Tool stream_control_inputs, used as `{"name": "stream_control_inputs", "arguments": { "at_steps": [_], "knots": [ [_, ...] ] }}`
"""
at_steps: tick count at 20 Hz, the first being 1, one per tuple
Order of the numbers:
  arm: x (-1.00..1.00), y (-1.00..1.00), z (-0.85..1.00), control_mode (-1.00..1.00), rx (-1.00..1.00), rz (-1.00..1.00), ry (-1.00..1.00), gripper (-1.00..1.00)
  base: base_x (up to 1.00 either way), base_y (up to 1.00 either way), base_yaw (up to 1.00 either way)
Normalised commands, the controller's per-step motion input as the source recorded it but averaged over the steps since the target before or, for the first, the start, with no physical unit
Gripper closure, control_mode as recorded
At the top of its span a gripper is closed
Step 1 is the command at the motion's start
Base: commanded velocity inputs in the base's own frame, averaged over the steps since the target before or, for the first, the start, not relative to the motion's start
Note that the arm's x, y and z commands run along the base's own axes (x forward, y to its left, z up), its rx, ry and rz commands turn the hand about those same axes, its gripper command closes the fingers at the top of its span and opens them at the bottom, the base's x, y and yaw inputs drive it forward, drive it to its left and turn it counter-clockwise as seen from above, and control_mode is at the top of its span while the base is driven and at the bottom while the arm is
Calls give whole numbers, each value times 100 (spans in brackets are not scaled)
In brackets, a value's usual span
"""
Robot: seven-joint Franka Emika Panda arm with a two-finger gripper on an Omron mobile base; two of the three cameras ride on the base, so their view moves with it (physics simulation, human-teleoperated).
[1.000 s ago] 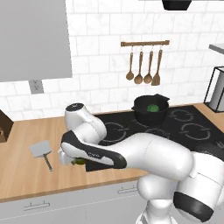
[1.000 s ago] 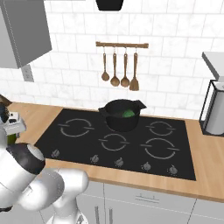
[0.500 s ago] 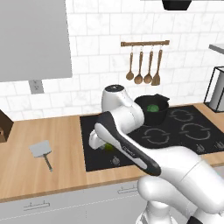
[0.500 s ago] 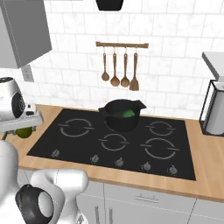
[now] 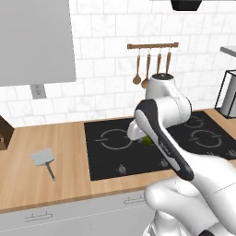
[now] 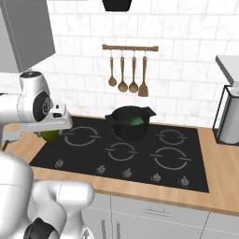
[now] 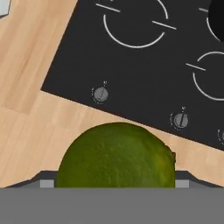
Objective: Put the broccoli and lime in the pot. Retrieve the spatula and lightly stir the vegetables in the pot.
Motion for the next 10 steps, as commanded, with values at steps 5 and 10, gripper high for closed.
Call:
{"name": "stream_control_inputs", "arguments": {
  "at_steps": [5, 10],
  "knots": [
    [7, -83, 56, -100, 2, -14, 4, 100, 0, 0, 0],
    [5, -69, 53, -100, 1, -12, 1, 100, 0, 0, 0]
  ]
}}
